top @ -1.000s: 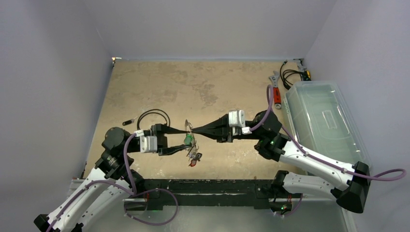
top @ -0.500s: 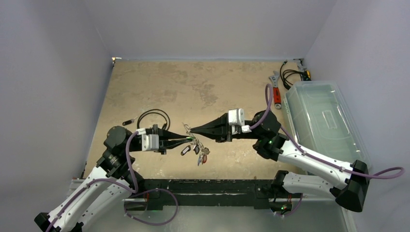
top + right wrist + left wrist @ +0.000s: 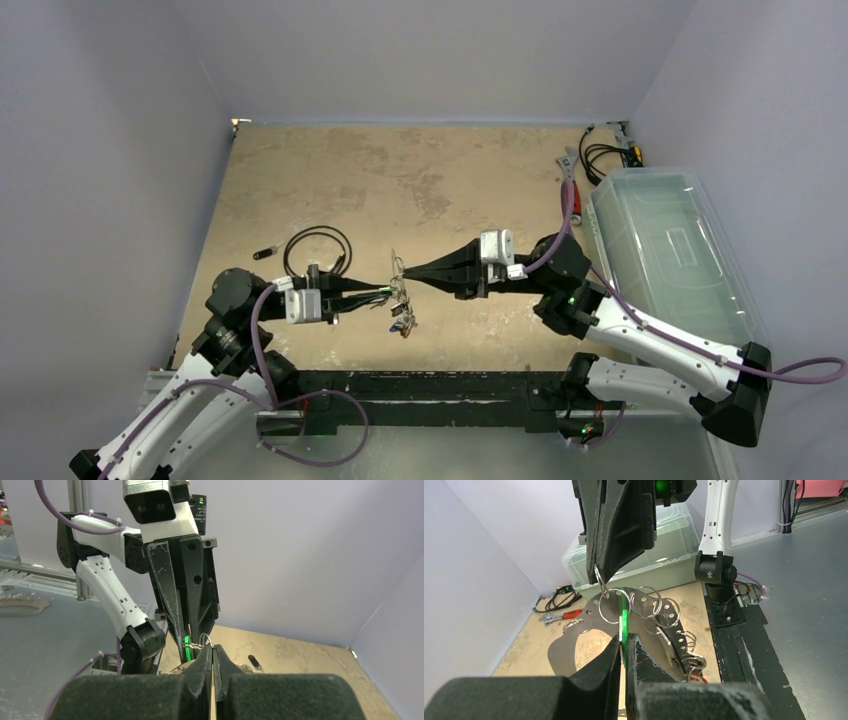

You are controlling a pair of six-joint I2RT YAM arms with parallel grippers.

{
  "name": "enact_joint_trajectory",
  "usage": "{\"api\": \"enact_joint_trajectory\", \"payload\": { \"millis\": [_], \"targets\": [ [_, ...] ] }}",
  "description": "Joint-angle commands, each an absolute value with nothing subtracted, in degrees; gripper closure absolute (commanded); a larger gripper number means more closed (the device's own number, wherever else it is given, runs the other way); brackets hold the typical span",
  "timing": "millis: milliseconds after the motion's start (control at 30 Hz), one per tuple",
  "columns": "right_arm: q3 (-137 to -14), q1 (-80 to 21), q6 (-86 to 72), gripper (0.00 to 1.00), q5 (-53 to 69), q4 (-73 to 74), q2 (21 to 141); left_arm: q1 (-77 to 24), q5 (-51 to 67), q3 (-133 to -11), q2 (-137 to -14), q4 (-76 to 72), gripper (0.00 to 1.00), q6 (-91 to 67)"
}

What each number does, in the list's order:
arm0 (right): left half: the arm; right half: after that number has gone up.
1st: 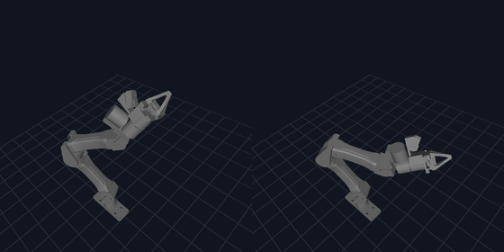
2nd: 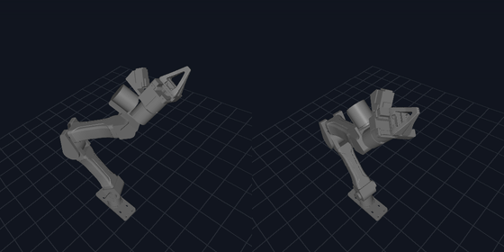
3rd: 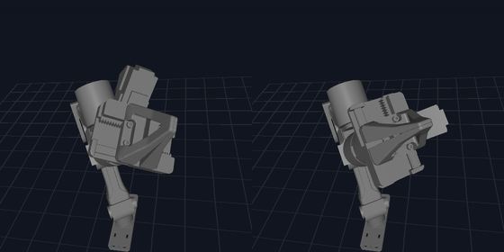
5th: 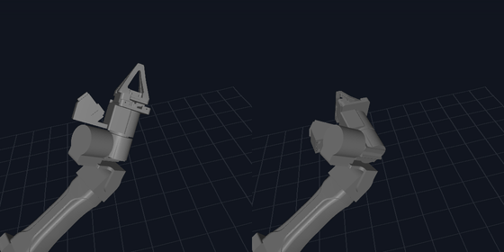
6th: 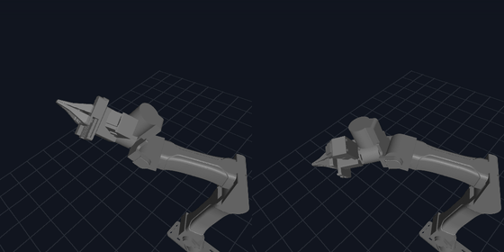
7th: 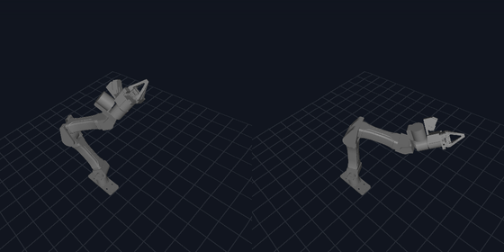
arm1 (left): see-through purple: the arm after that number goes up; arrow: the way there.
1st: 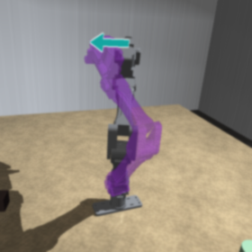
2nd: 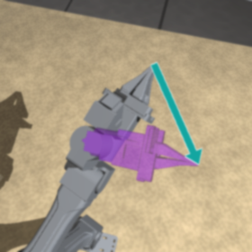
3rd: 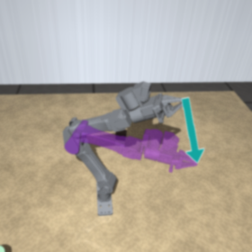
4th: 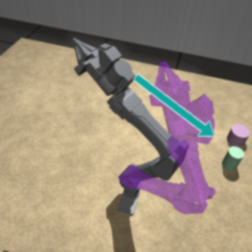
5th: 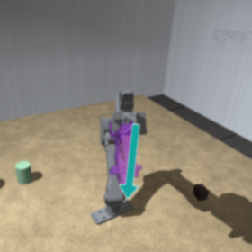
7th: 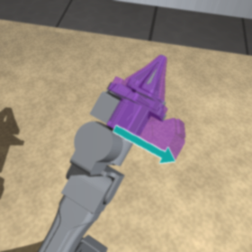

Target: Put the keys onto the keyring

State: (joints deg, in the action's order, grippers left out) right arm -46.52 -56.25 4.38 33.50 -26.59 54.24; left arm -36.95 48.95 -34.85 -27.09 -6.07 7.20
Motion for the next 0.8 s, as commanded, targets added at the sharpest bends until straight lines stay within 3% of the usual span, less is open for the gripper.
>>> {"api": "enact_joint_trajectory", "payload": {
  "millis": [0,767],
  "targets": [
    [-47.0,-56.2,6.2,1.00,30.9,-26.1,52.4,-37.2,48.6,-36.7,-26.5,-4.8,1.00,8.8],
    [-48.6,-56.3,9.4,1.00,33.9,-19.3,53.5,-37.1,43.8,-43.2,-28.2,-2.1,1.00,9.9]
  ]
}}
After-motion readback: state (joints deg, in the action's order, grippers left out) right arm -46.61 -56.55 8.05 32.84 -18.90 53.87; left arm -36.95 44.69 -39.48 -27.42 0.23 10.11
